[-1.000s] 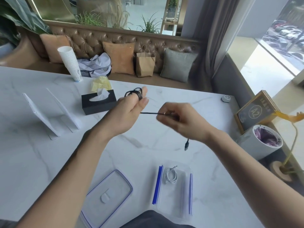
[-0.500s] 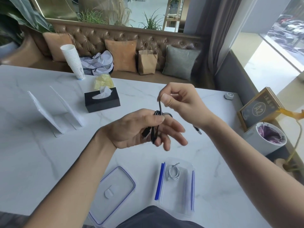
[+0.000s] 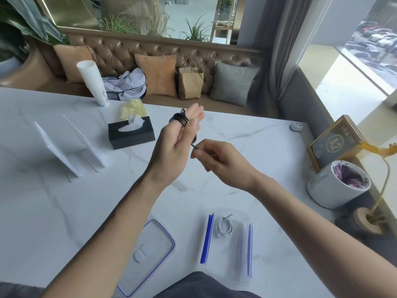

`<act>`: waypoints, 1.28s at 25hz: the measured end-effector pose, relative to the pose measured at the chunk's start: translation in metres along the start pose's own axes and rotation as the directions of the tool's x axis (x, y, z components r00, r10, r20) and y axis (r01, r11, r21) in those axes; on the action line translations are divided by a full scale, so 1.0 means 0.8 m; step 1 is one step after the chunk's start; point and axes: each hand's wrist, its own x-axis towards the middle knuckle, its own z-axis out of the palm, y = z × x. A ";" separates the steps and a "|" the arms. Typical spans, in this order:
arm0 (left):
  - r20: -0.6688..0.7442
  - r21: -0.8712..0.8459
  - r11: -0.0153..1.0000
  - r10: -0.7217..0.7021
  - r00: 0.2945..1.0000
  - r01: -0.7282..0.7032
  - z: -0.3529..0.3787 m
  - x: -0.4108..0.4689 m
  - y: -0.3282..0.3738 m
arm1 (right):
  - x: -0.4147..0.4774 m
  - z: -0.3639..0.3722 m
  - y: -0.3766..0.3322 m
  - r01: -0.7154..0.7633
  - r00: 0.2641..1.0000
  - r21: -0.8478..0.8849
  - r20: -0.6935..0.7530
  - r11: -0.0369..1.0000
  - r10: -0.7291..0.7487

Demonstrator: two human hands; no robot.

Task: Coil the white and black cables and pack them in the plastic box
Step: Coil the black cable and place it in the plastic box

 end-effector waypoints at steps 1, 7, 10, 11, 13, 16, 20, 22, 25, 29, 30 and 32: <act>0.011 0.112 0.994 0.004 1.000 -0.006 -0.001 0.000 -0.003 | 0.000 -0.003 0.000 0.002 1.000 -0.056 0.005 0.998 -0.001; 0.040 0.352 0.931 -0.122 0.992 0.100 -0.025 0.008 -0.009 | -0.009 -0.032 0.004 0.015 0.995 -0.041 -0.099 0.999 -0.019; 0.136 0.228 0.948 -0.256 0.957 0.221 -0.027 0.005 -0.003 | -0.012 -0.045 -0.006 0.069 0.990 0.204 -0.138 0.976 -0.041; 0.192 0.227 0.944 -0.283 0.940 0.238 -0.024 0.003 0.000 | -0.012 -0.045 -0.010 0.110 0.988 0.255 -0.133 0.961 -0.078; 0.308 0.228 0.934 -0.337 0.890 0.275 -0.018 -0.003 0.006 | -0.011 -0.045 -0.020 0.195 0.981 0.360 -0.088 0.912 -0.175; 0.439 0.088 0.917 -0.386 0.811 0.389 -0.013 -0.008 0.018 | -0.004 -0.048 -0.026 0.247 0.968 0.415 -0.072 0.876 -0.238; 0.554 -0.147 0.860 -0.338 0.761 0.489 -0.009 -0.007 0.026 | 0.003 -0.041 -0.026 0.184 0.979 0.462 -0.011 0.868 -0.202; 0.565 -0.199 0.844 -0.317 0.761 0.499 -0.007 -0.007 0.024 | 0.004 -0.037 -0.028 0.156 0.978 0.513 0.040 0.844 -0.204; 0.576 -0.202 0.844 -0.308 0.757 0.497 -0.010 -0.010 0.014 | 0.001 -0.034 -0.027 0.166 0.983 0.444 -0.005 0.880 -0.183; 0.451 -0.002 0.930 -0.327 0.830 0.368 -0.008 -0.015 0.000 | -0.002 -0.026 -0.010 0.142 0.986 0.337 -0.136 0.931 -0.101; 0.382 0.109 0.950 -0.313 0.869 0.294 -0.005 -0.017 -0.003 | -0.002 -0.025 -0.005 0.153 0.978 0.302 -0.183 0.941 -0.101; 0.255 0.275 0.947 -0.236 0.938 0.164 0.001 -0.020 -0.008 | -0.002 -0.024 0.003 0.176 0.960 0.266 -0.258 0.948 -0.106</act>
